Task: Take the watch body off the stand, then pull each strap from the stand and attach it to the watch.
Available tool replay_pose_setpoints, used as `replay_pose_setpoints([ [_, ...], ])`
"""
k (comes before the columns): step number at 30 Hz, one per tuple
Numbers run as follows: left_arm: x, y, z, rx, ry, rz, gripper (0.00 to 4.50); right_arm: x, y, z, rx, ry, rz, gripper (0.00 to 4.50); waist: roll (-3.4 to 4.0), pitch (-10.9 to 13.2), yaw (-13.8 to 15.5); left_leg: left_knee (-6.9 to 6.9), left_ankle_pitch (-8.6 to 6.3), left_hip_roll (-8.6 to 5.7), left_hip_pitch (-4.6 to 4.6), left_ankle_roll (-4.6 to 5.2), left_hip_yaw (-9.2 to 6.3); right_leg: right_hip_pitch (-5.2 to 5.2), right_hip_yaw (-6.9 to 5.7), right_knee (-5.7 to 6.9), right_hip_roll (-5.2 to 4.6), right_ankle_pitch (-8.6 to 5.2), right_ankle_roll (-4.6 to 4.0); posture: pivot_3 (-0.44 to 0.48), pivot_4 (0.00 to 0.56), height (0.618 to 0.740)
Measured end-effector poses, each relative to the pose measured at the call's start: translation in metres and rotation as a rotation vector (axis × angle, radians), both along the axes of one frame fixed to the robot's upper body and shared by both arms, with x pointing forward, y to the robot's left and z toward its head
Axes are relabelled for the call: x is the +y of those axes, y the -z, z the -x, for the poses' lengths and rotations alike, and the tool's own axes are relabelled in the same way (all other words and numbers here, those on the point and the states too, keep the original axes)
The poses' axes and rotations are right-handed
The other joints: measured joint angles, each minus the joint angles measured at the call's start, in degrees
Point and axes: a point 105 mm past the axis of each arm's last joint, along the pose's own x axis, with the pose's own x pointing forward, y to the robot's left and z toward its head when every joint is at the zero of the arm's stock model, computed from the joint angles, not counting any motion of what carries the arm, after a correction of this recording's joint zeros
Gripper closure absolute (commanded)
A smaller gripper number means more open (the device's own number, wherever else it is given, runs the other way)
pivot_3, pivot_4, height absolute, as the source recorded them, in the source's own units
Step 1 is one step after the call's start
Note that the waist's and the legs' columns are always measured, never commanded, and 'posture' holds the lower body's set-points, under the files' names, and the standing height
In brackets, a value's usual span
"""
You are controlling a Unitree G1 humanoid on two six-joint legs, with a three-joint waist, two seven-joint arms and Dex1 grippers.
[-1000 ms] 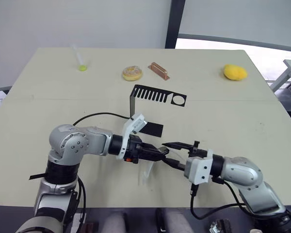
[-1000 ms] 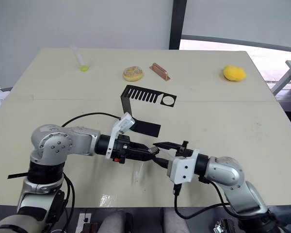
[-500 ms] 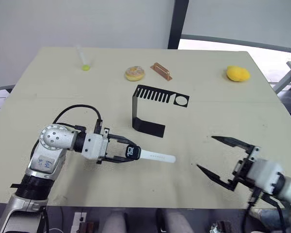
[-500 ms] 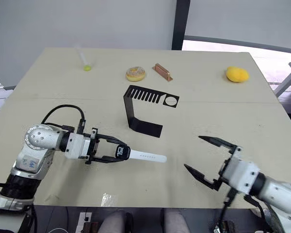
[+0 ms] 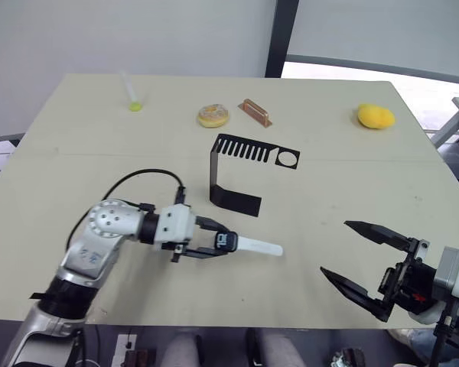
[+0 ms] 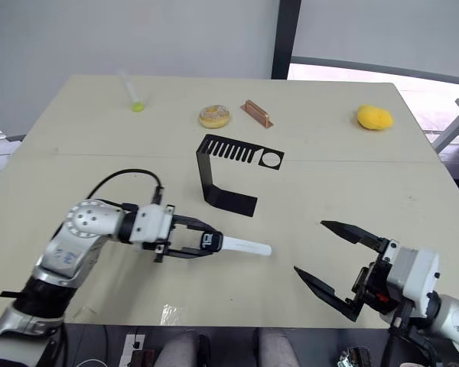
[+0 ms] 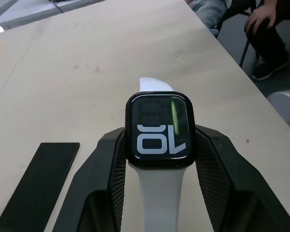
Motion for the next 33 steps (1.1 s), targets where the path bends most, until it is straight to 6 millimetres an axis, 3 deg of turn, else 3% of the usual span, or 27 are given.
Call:
replay_pose_setpoints([
  [4,-0.020,0.020,-0.006,0.037,-0.017,-0.094,2.91,0.002,0.002,0.001,0.018,-0.032,0.017,0.02,0.01,-0.01,-0.30,-0.03,0.03,0.04,0.04,-0.06,0.05,-0.03,0.06,0.04,0.09,-0.01,-0.02,0.000,0.150,0.740],
  [8,-0.017,0.044,-0.007,0.081,-0.042,-0.217,2.91,0.004,0.005,0.001,0.034,-0.050,0.019,0.02,0.01,0.00,-0.22,-0.03,0.07,0.05,0.01,-0.13,0.06,-0.14,0.08,0.11,0.11,-0.03,-0.05,0.000,0.150,0.740],
  [14,-0.015,0.052,-0.011,0.091,-0.081,-0.252,2.91,-0.006,0.027,0.001,0.090,-0.053,0.041,0.02,0.01,0.00,0.18,0.02,0.06,0.01,-0.03,-0.07,0.06,-0.11,0.05,0.08,0.03,-0.02,-0.04,0.000,0.150,0.740],
  [20,-0.018,0.050,-0.004,0.161,-0.110,-0.166,0.11,-0.020,0.051,0.010,0.129,-0.078,0.061,0.00,0.01,0.00,-0.18,-0.03,0.05,0.05,0.00,-0.06,0.06,-0.12,0.05,0.15,0.04,-0.03,-0.05,0.000,0.150,0.740],
  [21,-0.015,0.045,-0.003,0.145,-0.110,-0.149,0.05,-0.023,0.053,0.011,0.132,-0.080,0.068,0.00,0.01,0.00,-0.27,-0.03,0.05,0.06,0.02,-0.06,0.07,-0.13,0.06,0.17,0.06,-0.04,-0.07,0.000,0.150,0.740],
  [24,0.027,0.019,0.000,0.105,-0.168,-0.066,0.05,-0.042,0.053,0.014,0.118,-0.065,0.122,0.00,0.05,0.00,-0.77,-0.15,0.07,0.10,0.11,-0.10,0.11,-0.16,0.07,0.28,0.06,-0.10,-0.19,0.000,0.150,0.740],
  [28,0.132,-0.002,0.010,0.086,-0.469,-0.100,0.05,-0.085,0.049,0.016,0.120,0.004,0.227,0.00,0.04,0.03,-1.24,-0.19,0.06,0.14,0.18,-0.11,0.05,-0.16,-0.02,0.33,0.01,-0.19,-0.34,0.000,0.150,0.740],
  [31,0.177,-0.008,0.025,0.053,-0.635,-0.107,0.05,-0.104,0.043,0.011,0.100,0.015,0.275,0.00,0.08,0.05,-1.11,-0.19,0.00,0.08,0.22,-0.02,0.03,0.01,-0.06,0.14,-0.10,-0.16,-0.28,0.000,0.150,0.740],
  [33,0.194,-0.008,0.034,0.050,-0.703,-0.104,0.05,-0.111,0.039,0.005,0.079,0.012,0.299,0.00,0.07,0.06,-0.68,-0.19,-0.06,0.08,0.27,0.00,-0.04,0.14,-0.13,0.03,-0.14,-0.14,-0.25,0.000,0.150,0.740],
])
